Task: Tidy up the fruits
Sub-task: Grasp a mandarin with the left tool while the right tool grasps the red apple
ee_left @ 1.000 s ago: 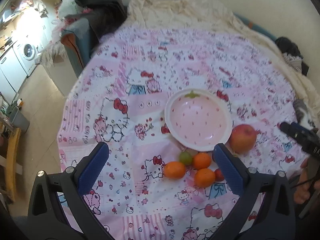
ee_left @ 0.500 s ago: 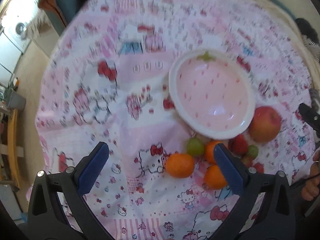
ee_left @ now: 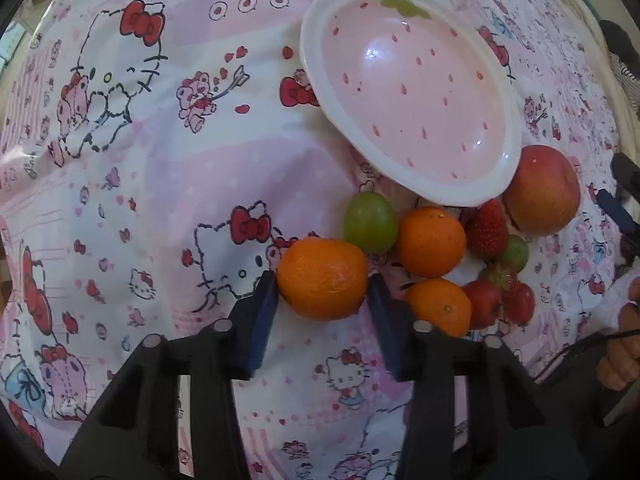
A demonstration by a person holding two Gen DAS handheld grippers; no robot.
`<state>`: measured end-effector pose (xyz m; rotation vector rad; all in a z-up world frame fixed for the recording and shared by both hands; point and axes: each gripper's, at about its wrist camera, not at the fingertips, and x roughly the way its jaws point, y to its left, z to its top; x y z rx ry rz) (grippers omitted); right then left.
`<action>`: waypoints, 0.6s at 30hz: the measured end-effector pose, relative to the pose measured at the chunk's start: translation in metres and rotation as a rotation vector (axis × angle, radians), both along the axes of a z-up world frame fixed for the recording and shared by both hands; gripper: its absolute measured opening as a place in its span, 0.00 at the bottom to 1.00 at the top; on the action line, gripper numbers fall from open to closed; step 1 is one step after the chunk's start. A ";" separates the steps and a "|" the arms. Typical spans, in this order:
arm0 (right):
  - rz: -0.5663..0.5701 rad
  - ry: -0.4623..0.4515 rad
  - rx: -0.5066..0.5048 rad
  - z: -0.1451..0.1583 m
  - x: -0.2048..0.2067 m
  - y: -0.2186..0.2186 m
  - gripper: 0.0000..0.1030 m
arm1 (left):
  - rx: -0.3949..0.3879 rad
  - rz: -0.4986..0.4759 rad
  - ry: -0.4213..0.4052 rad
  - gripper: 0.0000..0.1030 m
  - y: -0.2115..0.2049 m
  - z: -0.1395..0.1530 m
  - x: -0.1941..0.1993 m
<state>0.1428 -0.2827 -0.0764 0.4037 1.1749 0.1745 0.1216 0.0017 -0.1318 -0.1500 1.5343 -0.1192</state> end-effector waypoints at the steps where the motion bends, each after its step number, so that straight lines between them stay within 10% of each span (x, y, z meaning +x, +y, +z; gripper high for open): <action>1: -0.003 0.004 0.003 -0.001 0.000 -0.001 1.00 | 0.002 -0.003 -0.006 0.39 -0.001 0.002 -0.001; 18: 0.148 0.112 -0.179 -0.038 0.008 0.029 1.00 | -0.018 0.080 -0.162 0.39 0.026 0.059 -0.007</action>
